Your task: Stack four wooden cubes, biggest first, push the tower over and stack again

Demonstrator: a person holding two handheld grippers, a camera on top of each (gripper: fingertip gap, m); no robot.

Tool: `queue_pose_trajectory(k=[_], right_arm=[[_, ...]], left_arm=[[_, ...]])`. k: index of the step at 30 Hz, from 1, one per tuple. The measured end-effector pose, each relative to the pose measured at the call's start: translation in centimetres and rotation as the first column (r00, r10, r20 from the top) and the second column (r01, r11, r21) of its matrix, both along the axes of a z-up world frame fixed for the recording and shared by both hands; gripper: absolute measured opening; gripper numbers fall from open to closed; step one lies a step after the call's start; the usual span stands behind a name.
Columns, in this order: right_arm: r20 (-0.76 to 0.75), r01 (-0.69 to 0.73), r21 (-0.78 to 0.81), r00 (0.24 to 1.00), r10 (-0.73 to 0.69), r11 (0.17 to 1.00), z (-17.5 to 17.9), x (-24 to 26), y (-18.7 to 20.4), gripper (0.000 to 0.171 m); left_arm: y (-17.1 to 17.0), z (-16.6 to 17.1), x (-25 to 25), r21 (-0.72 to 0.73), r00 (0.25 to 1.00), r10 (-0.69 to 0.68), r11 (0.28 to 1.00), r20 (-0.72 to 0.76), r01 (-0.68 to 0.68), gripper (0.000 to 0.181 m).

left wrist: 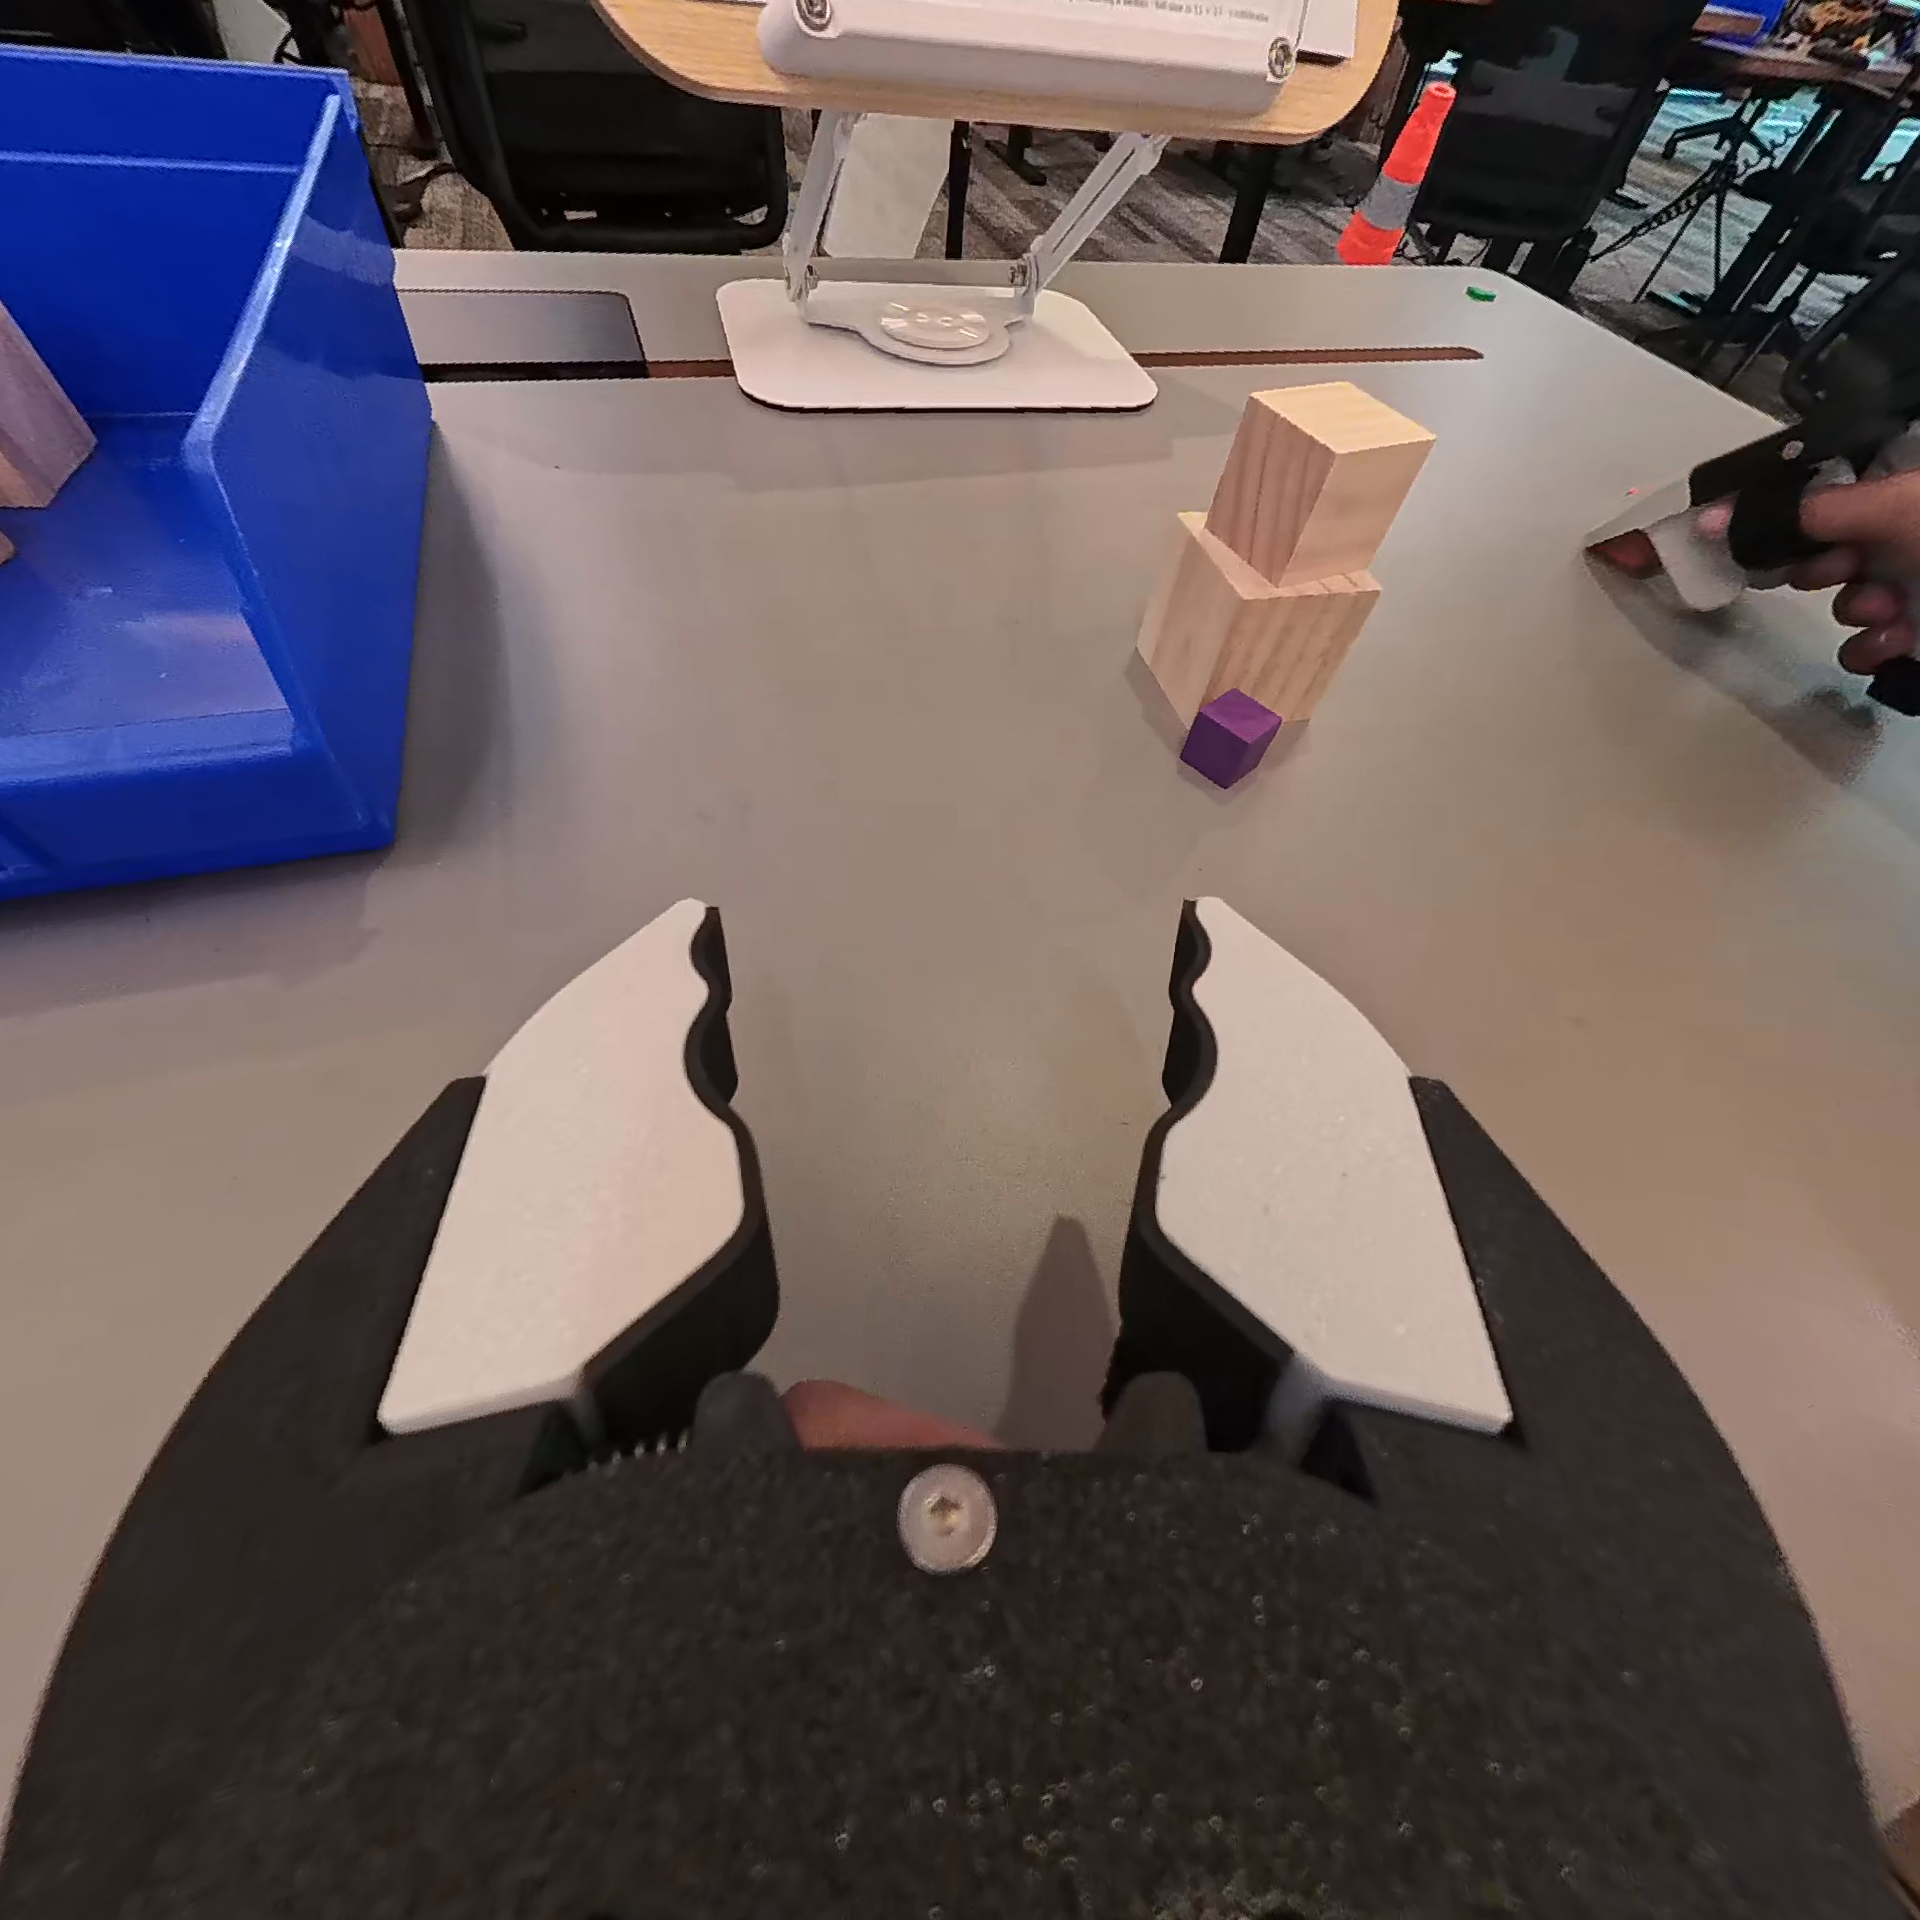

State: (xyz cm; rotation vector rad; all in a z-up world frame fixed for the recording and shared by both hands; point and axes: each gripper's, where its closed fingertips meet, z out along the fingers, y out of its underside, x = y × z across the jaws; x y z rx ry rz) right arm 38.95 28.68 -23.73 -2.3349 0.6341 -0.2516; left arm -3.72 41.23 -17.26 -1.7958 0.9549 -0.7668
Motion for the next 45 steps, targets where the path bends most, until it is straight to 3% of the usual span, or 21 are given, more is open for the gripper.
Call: queue_pose_trajectory(k=[4, 10, 14, 21, 26, 29, 33, 38, 42, 45], right_arm=[[0.124, -0.044, 0.098, 0.992, 0.031, 0.994, 3.9, -2.1, -0.3, 0.029], [0.359, -0.179, 0.253, 0.93, 0.08, 0.951, 11.6, -9.4, -2.7, 0.029], [0.401, -0.199, 0.271, 0.913, 0.078, 0.942, 11.6, -13.4, -5.2, 0.029], [0.333, -0.163, 0.296, 0.941, 0.058, 0.941, 9.1, -16.2, -7.2, 0.029], [0.31, -0.198, 0.301, 0.945, 0.101, 0.933, 9.0, -17.2, -6.3, 0.029], [0.34, -0.331, 0.287, 0.912, 0.227, 0.899, 10.8, -18.3, -3.4, 0.029], [0.367, -0.597, 0.203, 0.781, 0.505, 0.776, 13.8, -20.5, 2.8, 0.029], [0.294, -0.861, 0.007, 0.488, 0.822, 0.509, 13.7, -22.7, 9.3, 0.029], [0.18, -0.953, 0.001, 0.299, 0.937, 0.304, 12.7, -24.0, 11.5, 0.029], [0.129, -0.969, -0.026, 0.24, 0.962, 0.245, 11.8, -24.0, 12.2, 0.029]], left_arm=[[-0.1, 0.1, 0.0, 0.003, 1.0, -0.001, 1.0, 0.0, 0.001, 0.081], [0.1, 0.3, 0.0, 0.013, 1.0, 0.0, 1.0, 0.009, 0.0, 0.081], [0.1, 0.4, -0.1, 0.007, 1.0, 0.001, 1.0, 0.023, -0.001, 0.08], [-0.4, 0.5, 0.1, 0.024, 1.0, -0.004, 1.0, 0.02, 0.004, 0.079], [-0.5, 0.4, 0.1, 0.033, 1.0, -0.007, 0.999, 0.01, 0.007, 0.079], [-0.4, 0.3, 0.1, 0.032, 1.0, -0.007, 0.999, 0.007, 0.006, 0.079], [-0.5, 0.3, 0.0, 0.037, 1.0, -0.008, 0.999, 0.001, 0.008, 0.079], [-0.7, 0.2, 0.1, 0.047, 1.0, -0.016, 0.999, -0.012, 0.016, 0.079], [-0.9, 0.0, 0.3, 0.043, 0.999, -0.027, 0.999, -0.019, 0.028, 0.079], [-1.0, 0.0, 0.3, 0.041, 0.999, -0.029, 0.999, -0.019, 0.03, 0.079]])
